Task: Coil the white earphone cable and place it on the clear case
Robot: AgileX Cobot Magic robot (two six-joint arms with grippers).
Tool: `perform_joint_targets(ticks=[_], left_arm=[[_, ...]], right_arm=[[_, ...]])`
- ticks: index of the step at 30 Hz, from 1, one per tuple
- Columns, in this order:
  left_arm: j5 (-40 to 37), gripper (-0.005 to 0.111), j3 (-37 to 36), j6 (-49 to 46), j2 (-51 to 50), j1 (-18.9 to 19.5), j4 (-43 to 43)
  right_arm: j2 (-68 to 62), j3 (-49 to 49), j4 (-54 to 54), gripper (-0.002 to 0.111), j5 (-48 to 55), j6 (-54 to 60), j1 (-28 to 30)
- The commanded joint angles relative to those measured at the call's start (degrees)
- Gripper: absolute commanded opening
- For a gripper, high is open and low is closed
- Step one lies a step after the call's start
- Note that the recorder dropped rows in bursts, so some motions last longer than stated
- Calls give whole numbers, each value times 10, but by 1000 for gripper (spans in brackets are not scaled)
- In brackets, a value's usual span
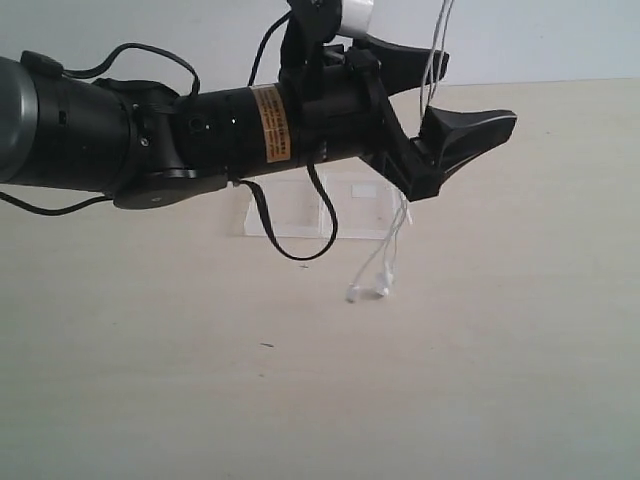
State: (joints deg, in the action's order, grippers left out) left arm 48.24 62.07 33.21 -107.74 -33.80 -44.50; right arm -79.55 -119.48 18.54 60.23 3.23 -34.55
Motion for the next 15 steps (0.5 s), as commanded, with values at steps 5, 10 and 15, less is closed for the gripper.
perform_joint_targets(ticks=[5,10,15], left_arm=[[-35,30,3,16,0,-9,-2],[-35,1,3,17,0,-9,-2],[-35,30,3,17,0,-9,3]], right_arm=[[5,1,-3,0,-13,1,-1],[5,1,-3,0,-15,1,-1],[5,1,-7,0,-15,2,-1]])
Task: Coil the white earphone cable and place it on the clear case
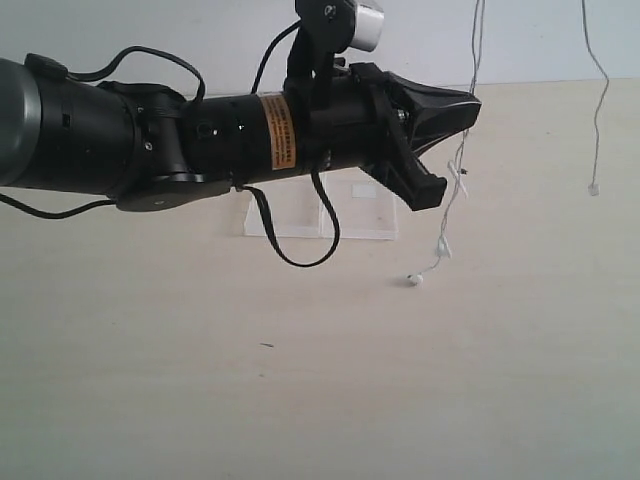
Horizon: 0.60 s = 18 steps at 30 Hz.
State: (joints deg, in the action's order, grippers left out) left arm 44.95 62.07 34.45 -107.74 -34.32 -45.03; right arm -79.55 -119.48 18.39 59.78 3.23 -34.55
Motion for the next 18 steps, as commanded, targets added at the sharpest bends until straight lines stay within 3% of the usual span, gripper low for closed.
perform_joint_targets(ticks=[1,5,7,13,16,17,18], left_arm=[[-2,40,3,5,0,-3,11],[-2,85,3,3,0,-3,29],[-2,87,3,3,0,-3,36],[-14,62,3,7,0,-16,37],[-53,28,3,9,0,-28,35],[-70,7,3,7,0,-29,35],[-76,1,3,5,0,-29,25]], right_arm=[[5,1,-5,0,-10,2,-1],[5,1,-12,0,-10,2,-1],[5,1,-21,0,-10,8,-1],[5,1,-46,0,-11,17,-1],[5,1,-46,0,-11,18,-1],[5,1,-46,0,-11,18,-1],[5,1,-46,0,-11,18,-1]])
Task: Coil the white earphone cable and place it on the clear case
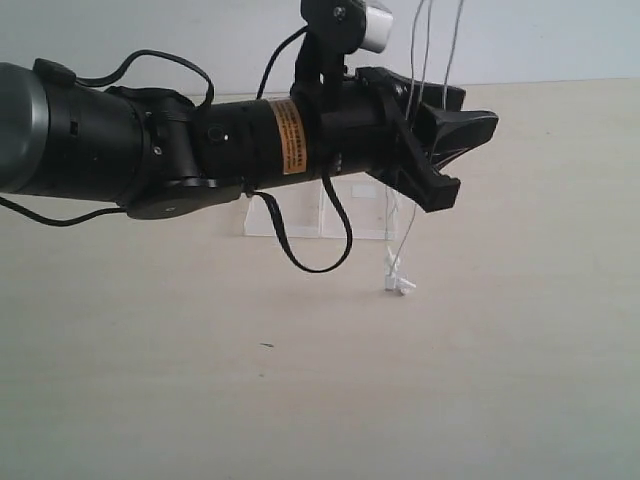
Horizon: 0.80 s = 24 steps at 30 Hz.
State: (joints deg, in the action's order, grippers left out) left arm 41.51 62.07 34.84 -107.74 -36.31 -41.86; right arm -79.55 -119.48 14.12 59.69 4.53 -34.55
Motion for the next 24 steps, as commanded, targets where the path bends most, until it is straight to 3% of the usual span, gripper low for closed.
perform_joint_targets(ticks=[1,7,18,24], left_arm=[[-45,1,3,1,0,-9,-12],[-50,0,3,4,4,-9,-10],[-152,0,3,27,84,-8,-41],[-191,0,3,66,139,-8,-59]], right_arm=[[5,1,-3,0,-10,5,-1],[5,1,13,0,-11,4,-1],[7,7,134,0,53,-45,-1],[4,69,196,0,103,-77,-1]])
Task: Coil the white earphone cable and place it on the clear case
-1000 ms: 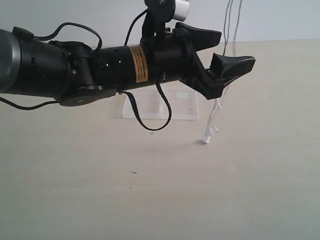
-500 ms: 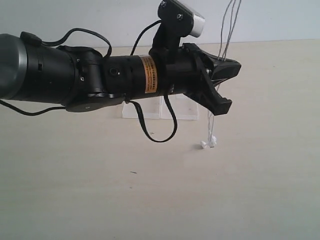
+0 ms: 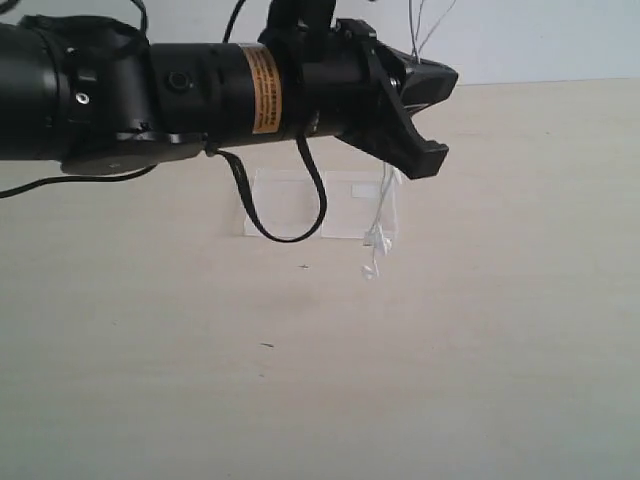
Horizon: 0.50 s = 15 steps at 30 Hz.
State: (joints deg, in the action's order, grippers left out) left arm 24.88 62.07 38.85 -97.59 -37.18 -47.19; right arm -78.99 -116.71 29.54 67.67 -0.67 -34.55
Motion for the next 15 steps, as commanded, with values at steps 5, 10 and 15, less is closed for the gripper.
perform_joint_targets(ticks=[5,10,15], left_arm=[[-75,0,3,36,80,6,-5],[-148,0,-5,35,121,12,-6],[-159,0,-28,35,145,12,-33]], right_arm=[[-7,107,61,0,23,-38,0],[-22,157,140,0,23,-89,2],[-52,198,91,5,23,-63,36]])
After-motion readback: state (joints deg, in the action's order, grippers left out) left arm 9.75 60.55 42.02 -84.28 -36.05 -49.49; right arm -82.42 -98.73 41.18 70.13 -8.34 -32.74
